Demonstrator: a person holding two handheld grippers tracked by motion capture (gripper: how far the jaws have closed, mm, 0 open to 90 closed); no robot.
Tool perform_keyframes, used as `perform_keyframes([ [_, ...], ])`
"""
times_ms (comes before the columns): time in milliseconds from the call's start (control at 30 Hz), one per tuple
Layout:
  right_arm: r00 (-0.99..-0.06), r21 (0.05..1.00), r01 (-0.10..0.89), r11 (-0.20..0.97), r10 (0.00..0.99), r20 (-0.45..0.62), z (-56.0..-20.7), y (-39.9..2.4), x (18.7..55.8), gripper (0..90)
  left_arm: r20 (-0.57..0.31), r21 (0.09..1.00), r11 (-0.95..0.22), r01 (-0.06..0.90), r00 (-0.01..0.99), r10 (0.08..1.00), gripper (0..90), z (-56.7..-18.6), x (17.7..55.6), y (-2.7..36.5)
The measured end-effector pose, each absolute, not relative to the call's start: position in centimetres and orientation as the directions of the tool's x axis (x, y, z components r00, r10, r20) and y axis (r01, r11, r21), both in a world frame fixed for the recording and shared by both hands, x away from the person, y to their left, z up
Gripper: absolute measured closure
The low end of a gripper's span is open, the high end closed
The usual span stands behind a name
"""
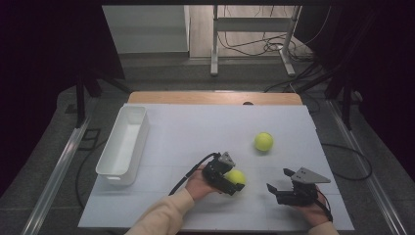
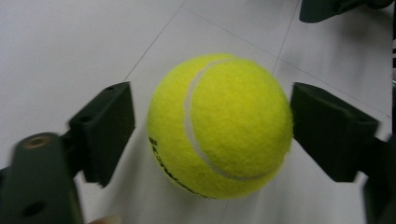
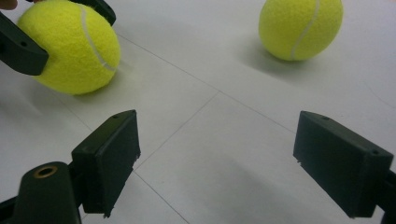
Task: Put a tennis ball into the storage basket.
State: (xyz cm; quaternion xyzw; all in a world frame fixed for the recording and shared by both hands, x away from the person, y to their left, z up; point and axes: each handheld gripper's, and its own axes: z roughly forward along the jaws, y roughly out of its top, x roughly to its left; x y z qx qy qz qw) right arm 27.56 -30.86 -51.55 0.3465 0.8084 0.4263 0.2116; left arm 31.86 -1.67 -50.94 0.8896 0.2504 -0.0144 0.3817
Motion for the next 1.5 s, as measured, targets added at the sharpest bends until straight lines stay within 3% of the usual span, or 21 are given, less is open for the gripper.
perform_keyframes([
  [200,-0.669,0.837,0.380,0.395,0.742,-0.046,-51.5,-30.9,27.6,14.9,-0.207,0.669,-0.596,0.445,0.881,0.426,26.3,-50.8,31.8,-1.6],
  [1500,-0.669,0.838,0.377,0.394,0.742,-0.048,-51.5,-30.9,27.6,15.0,-0.200,0.745,-0.502,0.438,0.866,0.459,26.7,-48.2,31.3,1.1],
])
